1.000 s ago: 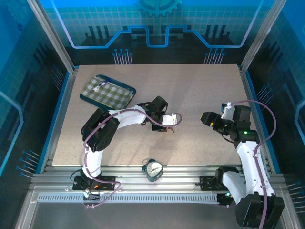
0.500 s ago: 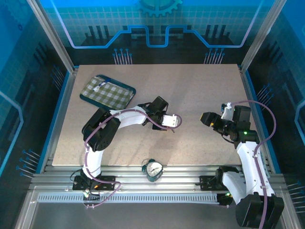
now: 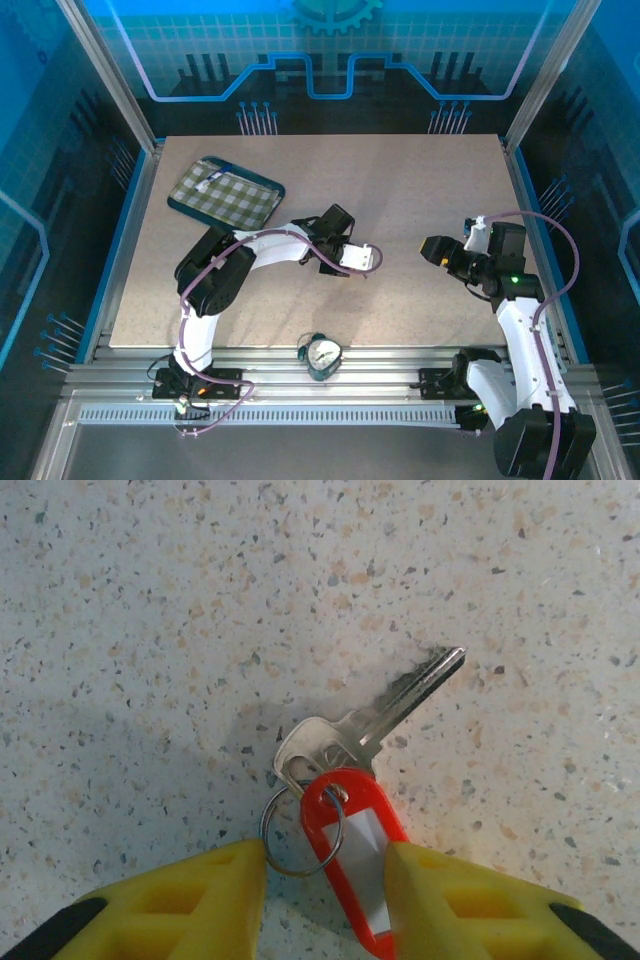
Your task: Remove the keys from the keyring
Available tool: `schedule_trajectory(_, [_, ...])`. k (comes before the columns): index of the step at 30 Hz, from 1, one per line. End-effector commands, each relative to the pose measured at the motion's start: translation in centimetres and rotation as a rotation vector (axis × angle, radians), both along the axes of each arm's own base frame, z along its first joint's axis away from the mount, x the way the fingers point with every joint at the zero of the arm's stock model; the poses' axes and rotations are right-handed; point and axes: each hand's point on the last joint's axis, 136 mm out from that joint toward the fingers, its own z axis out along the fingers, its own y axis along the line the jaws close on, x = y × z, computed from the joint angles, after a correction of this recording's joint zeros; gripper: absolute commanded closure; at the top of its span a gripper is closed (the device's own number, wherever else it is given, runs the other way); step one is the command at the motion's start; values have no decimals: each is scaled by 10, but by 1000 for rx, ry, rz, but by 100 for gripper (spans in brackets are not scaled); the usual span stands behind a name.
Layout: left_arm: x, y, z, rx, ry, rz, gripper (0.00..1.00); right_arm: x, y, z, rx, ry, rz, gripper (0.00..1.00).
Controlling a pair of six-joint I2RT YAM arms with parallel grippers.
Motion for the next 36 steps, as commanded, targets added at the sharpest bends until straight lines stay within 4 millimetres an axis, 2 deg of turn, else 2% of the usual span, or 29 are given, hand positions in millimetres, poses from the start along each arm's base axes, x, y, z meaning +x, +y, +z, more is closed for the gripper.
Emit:
schedule_trajectory(1, [-9, -2, -15, 27, 48, -26, 63, -6, 4, -4, 17, 15, 12, 26])
schedule_trajectory(17, [-3, -13, -4, 11, -31, -59, 60, -7, 5, -6, 29, 18, 16, 26])
schedule_trajectory(24, [-10, -15, -2, 18, -29, -84, 60, -9, 6, -8, 31, 22, 17, 25])
schedule_trajectory(32, [-12, -17, 10, 17, -46, -97, 68, -6, 6, -6, 43, 18, 19, 25])
schedule_trajectory(36, [-13, -17, 13, 24, -55, -101, 63, -8, 7, -6, 45, 15, 22, 25])
